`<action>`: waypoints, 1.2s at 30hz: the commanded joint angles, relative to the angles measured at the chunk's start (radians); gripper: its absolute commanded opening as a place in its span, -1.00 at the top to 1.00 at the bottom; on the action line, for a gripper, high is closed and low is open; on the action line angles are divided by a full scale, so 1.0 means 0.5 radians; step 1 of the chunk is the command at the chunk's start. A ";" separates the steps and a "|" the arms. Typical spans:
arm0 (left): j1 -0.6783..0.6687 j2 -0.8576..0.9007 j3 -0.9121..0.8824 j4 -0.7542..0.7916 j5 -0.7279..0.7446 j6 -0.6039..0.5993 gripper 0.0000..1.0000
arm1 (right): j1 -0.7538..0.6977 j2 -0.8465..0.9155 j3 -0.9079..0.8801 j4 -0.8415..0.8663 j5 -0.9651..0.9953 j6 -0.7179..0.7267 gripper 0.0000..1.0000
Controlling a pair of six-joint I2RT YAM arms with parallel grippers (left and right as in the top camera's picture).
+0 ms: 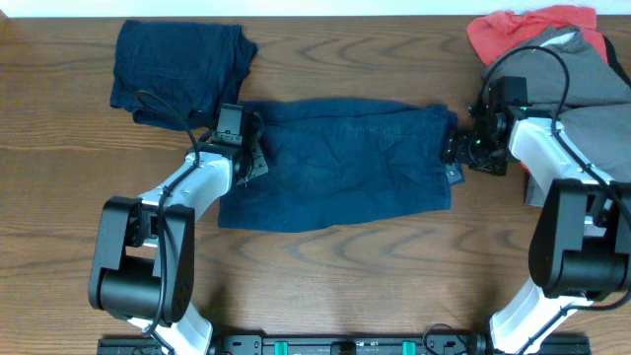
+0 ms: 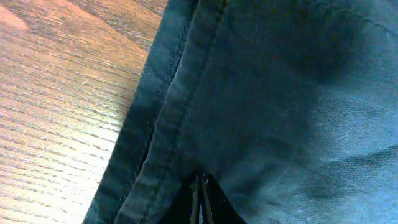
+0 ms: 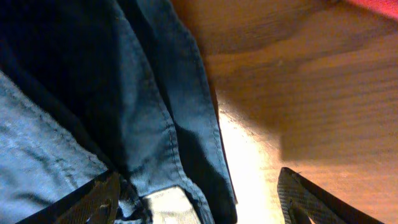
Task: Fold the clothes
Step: 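Grasp the right end of the folded shorts with the right gripper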
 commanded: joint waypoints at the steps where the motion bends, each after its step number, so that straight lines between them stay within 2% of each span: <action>1: 0.011 0.034 -0.014 0.007 -0.047 0.026 0.88 | -0.005 0.045 -0.011 0.034 -0.047 -0.014 -0.58; 8: 0.011 0.034 -0.014 0.008 -0.047 0.025 0.88 | 0.018 0.137 -0.037 0.127 -0.426 -0.014 -0.54; 12: 0.011 0.034 -0.014 0.008 -0.047 0.026 0.88 | 0.032 0.195 -0.080 0.192 -0.542 0.018 -0.36; 14: 0.011 0.034 -0.014 0.008 -0.047 0.026 0.88 | 0.033 0.202 -0.088 0.200 -0.548 0.025 -0.10; 19: 0.011 0.036 -0.014 0.008 -0.047 0.026 0.88 | 0.019 0.201 -0.087 0.226 -0.547 0.025 0.82; 21: 0.011 0.037 -0.014 0.008 -0.047 0.026 0.88 | -0.002 0.200 -0.085 0.240 -0.547 0.039 0.97; 26: 0.011 0.037 -0.014 0.008 -0.047 0.026 0.88 | -0.107 0.145 -0.069 0.227 -0.548 0.037 0.97; 31: 0.011 0.026 -0.013 -0.003 -0.037 0.026 0.88 | -0.296 -0.082 -0.069 0.146 -0.549 -0.034 0.98; 36: 0.009 -0.050 -0.008 -0.127 0.184 0.008 0.88 | -0.468 -0.343 -0.069 -0.059 -0.549 -0.117 0.98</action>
